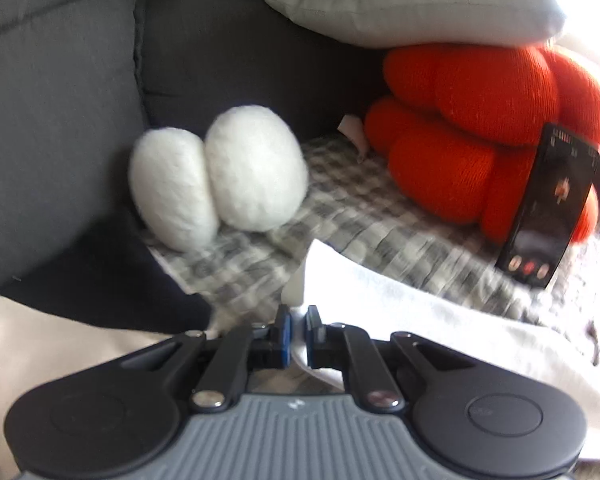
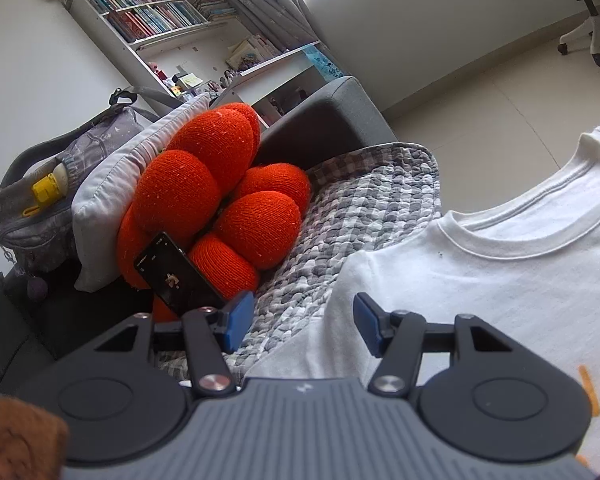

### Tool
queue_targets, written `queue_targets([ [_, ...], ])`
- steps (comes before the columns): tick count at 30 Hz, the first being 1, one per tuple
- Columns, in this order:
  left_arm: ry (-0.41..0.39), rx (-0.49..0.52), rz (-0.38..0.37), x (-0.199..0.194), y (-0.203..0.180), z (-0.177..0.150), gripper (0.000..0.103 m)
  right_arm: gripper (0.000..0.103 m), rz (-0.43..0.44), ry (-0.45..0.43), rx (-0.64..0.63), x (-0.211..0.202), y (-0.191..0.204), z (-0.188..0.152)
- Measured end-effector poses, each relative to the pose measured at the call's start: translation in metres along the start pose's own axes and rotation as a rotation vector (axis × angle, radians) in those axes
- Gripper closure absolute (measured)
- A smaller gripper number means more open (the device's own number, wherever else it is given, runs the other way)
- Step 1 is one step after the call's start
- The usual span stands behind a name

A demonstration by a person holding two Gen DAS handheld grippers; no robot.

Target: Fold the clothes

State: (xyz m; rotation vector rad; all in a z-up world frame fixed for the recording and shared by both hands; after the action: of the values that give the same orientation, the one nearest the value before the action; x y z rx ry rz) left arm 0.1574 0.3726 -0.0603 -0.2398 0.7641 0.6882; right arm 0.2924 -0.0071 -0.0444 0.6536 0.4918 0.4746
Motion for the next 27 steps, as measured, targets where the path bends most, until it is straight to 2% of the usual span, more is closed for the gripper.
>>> queue_targets([
  [5, 0.127, 0.085, 0.072, 0.015, 0.004, -0.026, 0.095, 0.044, -0.004, 0.011, 0.004, 0.001, -0.002, -0.001],
  [10, 0.108, 0.147, 0.129, 0.012, 0.001, -0.033, 0.089, 0.044, -0.021, 0.003, -0.002, -0.001, -0.007, 0.001],
  [13, 0.029, 0.158, 0.161, 0.003, 0.0, -0.026, 0.068, 0.044, -0.025, -0.002, 0.025, -0.002, -0.013, 0.005],
  [14, -0.015, 0.163, 0.17, -0.004, -0.001, -0.025, 0.055, 0.044, -0.022, -0.002, 0.04, -0.003, -0.014, 0.006],
  [15, -0.055, 0.165, 0.172, -0.01, -0.002, -0.023, 0.048, 0.044, -0.018, -0.002, 0.053, -0.003, -0.016, 0.007],
  [19, -0.14, 0.159, 0.124, -0.027, -0.017, -0.019, 0.043, 0.044, -0.021, -0.009, 0.075, -0.007, -0.018, 0.011],
  [23, -0.13, 0.183, 0.02, -0.04, -0.051, -0.024, 0.037, 0.044, -0.034, -0.012, 0.085, -0.014, -0.017, 0.018],
  [27, -0.135, 0.22, -0.128, -0.06, -0.1, -0.031, 0.023, 0.044, -0.058, -0.003, 0.046, -0.026, -0.016, 0.029],
])
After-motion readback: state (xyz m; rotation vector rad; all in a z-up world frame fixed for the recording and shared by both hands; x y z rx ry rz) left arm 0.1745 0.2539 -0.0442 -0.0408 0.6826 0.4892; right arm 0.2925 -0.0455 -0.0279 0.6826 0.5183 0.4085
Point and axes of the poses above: each gripper's, at about its wrist camera, not at the fingertips, and x roughly the way its jaws point, y to its left, z to its top, the point moved 7 cm from there along x, roughly the way its jaws point, and after that the axes turned 4 degrees about z, right-handed, at the moved point
